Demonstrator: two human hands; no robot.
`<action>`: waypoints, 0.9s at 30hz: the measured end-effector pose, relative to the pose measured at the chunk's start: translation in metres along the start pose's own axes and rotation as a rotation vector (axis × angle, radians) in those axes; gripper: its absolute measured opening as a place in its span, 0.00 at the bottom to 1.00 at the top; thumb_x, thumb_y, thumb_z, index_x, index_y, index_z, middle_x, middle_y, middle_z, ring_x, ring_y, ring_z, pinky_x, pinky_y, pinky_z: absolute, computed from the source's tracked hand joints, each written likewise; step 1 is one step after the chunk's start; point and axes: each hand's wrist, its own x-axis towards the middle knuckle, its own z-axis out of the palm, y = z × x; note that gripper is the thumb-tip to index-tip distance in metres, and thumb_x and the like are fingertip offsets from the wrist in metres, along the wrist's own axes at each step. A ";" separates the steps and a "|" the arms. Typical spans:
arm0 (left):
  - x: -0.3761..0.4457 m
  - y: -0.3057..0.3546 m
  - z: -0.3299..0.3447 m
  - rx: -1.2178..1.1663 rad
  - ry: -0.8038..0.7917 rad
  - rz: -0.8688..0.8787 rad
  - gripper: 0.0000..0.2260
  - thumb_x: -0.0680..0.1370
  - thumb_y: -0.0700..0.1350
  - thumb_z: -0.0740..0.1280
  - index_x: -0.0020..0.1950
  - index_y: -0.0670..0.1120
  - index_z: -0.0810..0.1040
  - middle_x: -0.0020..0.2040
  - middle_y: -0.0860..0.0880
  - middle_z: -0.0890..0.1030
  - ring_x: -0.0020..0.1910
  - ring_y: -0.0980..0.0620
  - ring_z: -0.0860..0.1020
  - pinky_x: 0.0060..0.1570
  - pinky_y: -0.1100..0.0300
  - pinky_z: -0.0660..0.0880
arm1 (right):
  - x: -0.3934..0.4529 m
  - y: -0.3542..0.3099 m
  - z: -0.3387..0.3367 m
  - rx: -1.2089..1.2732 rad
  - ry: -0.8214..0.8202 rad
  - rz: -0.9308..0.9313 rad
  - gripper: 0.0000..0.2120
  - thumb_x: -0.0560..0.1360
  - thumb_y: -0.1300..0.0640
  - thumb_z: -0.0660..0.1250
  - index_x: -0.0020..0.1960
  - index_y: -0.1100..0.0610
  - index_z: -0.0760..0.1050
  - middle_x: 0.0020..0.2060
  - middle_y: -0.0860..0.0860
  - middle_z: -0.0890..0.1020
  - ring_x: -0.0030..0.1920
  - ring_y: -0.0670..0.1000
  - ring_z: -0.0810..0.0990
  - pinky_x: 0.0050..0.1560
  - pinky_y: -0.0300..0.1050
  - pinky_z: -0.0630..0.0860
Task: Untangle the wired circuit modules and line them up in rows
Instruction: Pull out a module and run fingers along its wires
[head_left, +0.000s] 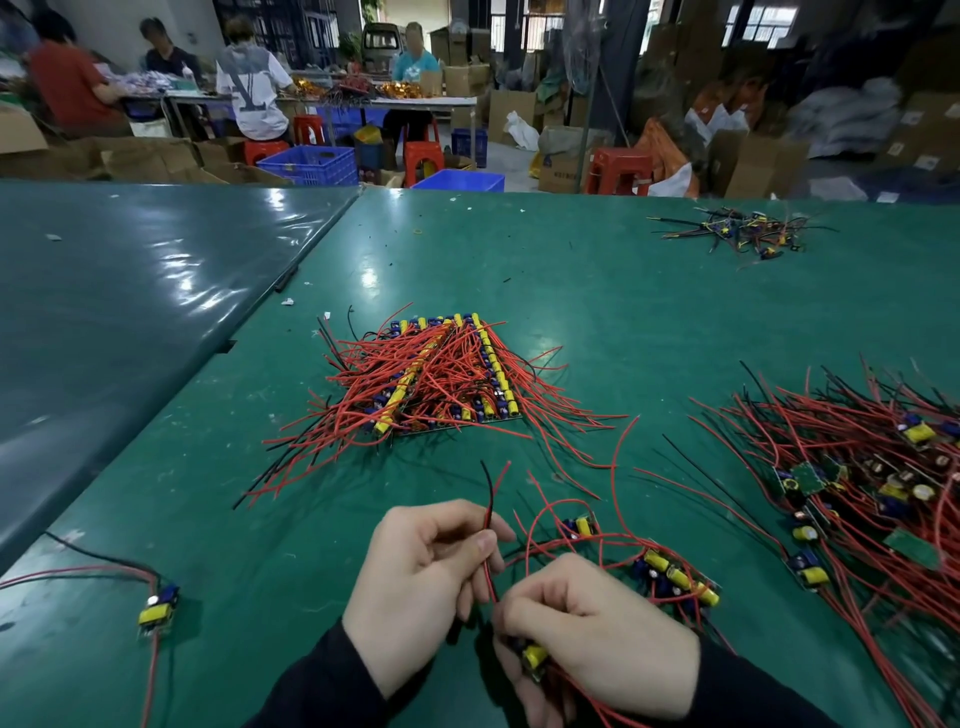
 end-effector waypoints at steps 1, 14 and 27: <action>0.000 0.000 0.000 -0.004 0.004 -0.001 0.11 0.76 0.29 0.63 0.40 0.40 0.81 0.29 0.45 0.78 0.23 0.49 0.70 0.21 0.63 0.65 | 0.000 0.000 -0.001 -0.001 0.000 -0.001 0.17 0.71 0.58 0.58 0.25 0.51 0.73 0.24 0.52 0.77 0.24 0.50 0.73 0.29 0.42 0.71; 0.007 -0.003 -0.003 -0.080 0.204 0.065 0.09 0.75 0.29 0.64 0.45 0.40 0.81 0.30 0.45 0.80 0.21 0.51 0.70 0.19 0.65 0.65 | -0.004 -0.006 0.000 -0.112 -0.088 0.003 0.15 0.73 0.58 0.60 0.28 0.51 0.75 0.25 0.50 0.76 0.24 0.45 0.69 0.28 0.38 0.67; 0.001 0.009 -0.005 -0.201 0.328 0.297 0.05 0.73 0.35 0.66 0.43 0.40 0.81 0.32 0.39 0.80 0.22 0.51 0.73 0.21 0.64 0.70 | -0.003 -0.008 0.002 0.025 -0.002 0.195 0.24 0.78 0.55 0.58 0.24 0.56 0.72 0.17 0.47 0.74 0.18 0.45 0.69 0.20 0.36 0.65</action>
